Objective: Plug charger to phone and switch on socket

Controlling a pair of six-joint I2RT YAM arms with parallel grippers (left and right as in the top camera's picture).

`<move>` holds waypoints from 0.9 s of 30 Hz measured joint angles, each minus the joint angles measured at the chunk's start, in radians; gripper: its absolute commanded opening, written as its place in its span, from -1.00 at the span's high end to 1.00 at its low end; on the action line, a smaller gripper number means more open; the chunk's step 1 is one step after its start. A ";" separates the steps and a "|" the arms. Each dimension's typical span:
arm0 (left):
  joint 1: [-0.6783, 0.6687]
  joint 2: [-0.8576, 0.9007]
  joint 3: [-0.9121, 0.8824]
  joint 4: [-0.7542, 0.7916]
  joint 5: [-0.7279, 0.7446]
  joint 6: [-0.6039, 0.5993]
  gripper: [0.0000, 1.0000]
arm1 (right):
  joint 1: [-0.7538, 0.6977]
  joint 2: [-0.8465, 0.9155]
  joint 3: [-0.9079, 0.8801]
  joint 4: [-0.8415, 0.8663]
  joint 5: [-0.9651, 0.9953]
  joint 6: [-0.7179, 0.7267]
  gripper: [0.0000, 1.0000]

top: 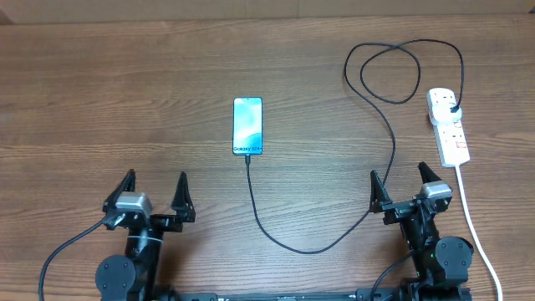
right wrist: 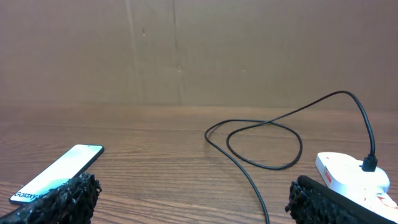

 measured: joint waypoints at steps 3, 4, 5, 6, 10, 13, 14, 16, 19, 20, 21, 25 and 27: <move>0.000 -0.001 -0.092 0.163 -0.013 -0.033 -1.00 | 0.000 0.000 0.000 0.000 0.000 0.000 -1.00; 0.000 -0.001 -0.126 0.207 -0.014 -0.045 -1.00 | 0.000 0.000 0.000 0.000 0.000 0.001 -0.99; 0.000 -0.001 -0.162 0.255 -0.018 -0.055 -0.99 | 0.000 0.000 0.000 0.000 0.000 0.001 -1.00; 0.000 -0.001 -0.178 0.256 -0.024 -0.068 -1.00 | 0.000 0.000 0.000 0.000 0.000 0.000 -1.00; 0.000 -0.001 -0.191 0.246 -0.073 -0.085 -1.00 | 0.000 0.000 0.000 0.000 0.000 0.000 -1.00; 0.000 -0.001 -0.191 0.158 -0.111 -0.081 -1.00 | 0.000 0.000 0.000 0.000 0.000 0.000 -1.00; 0.000 -0.001 -0.191 0.114 -0.121 -0.072 -1.00 | 0.000 0.000 0.000 0.000 0.000 0.000 -1.00; 0.000 -0.002 -0.191 0.084 -0.125 -0.038 -0.99 | 0.000 0.000 0.000 0.000 0.000 0.000 -1.00; 0.000 -0.002 -0.191 0.084 -0.125 0.035 -1.00 | 0.000 0.000 0.000 0.001 0.000 0.000 -1.00; 0.000 -0.002 -0.191 0.084 -0.125 0.053 -1.00 | 0.000 0.000 0.000 0.000 0.000 0.001 -1.00; 0.000 -0.002 -0.191 0.084 -0.125 0.072 -1.00 | 0.000 0.000 0.000 0.000 0.000 0.000 -1.00; 0.000 -0.002 -0.191 0.084 -0.126 0.127 -1.00 | 0.000 0.000 0.000 0.000 0.000 0.000 -1.00; 0.000 -0.002 -0.191 0.084 -0.126 0.142 -1.00 | 0.000 0.000 0.000 0.000 0.000 0.000 -1.00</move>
